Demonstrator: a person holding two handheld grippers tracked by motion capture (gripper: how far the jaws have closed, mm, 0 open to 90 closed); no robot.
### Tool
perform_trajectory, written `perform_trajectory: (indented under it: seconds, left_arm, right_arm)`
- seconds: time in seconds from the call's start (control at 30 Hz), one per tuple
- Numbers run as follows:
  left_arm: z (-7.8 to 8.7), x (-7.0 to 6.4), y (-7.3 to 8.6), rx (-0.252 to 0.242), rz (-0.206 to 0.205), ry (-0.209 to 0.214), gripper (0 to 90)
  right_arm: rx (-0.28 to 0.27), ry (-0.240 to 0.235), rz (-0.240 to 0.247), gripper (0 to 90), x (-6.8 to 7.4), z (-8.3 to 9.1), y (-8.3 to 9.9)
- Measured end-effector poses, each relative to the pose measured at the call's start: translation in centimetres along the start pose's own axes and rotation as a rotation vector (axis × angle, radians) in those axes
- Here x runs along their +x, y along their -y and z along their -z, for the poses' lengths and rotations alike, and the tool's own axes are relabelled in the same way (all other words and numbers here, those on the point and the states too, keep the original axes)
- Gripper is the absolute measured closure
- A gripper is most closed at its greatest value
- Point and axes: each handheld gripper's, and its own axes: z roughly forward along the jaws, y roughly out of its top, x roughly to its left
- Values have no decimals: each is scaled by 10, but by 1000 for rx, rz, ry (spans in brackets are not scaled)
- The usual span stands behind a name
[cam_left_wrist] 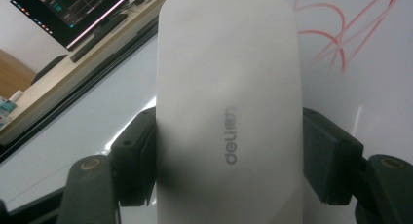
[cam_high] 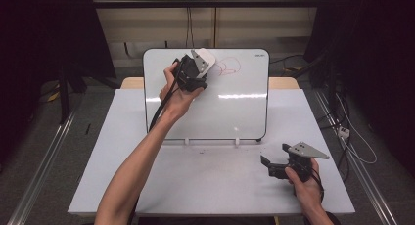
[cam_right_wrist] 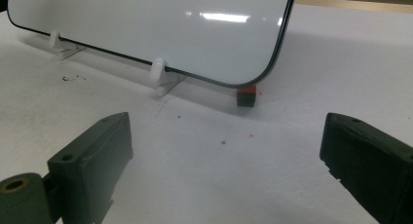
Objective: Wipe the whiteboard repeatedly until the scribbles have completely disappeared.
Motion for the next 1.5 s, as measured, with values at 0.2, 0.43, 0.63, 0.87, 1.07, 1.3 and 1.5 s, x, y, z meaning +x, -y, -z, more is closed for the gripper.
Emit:
perform_trajectory:
  seconds: [0.2, 0.43, 0.63, 0.87, 1.07, 1.3, 1.5]
  left_arm:
    - [-1, -2, -1, 4, 7, -9, 311]
    - [-3, -6, -3, -4, 13, -14, 311]
    - [-5, -9, -3, -14, 14, -13, 311]
    - [-6, -13, -6, -20, 5, -9, 311]
    - [-8, -19, -11, -23, -2, -5, 311]
    - [-13, -35, -18, -34, -24, 5, 311]
    - [-15, -54, -22, -21, -85, 34, 311]
  right_arm:
    - [1, 0, 0, 54, 0, -1, 0]
    - [-1, -1, 1, 54, 0, 0, 0]
    - [0, -3, 0, 54, 0, -1, 0]
    - [0, -4, 0, 54, 0, -1, 0]
    - [0, -3, 1, 54, 0, -1, 0]
    - [-2, -6, 0, 54, 0, -1, 0]
    - [-4, -9, -3, 54, 0, 0, 0]
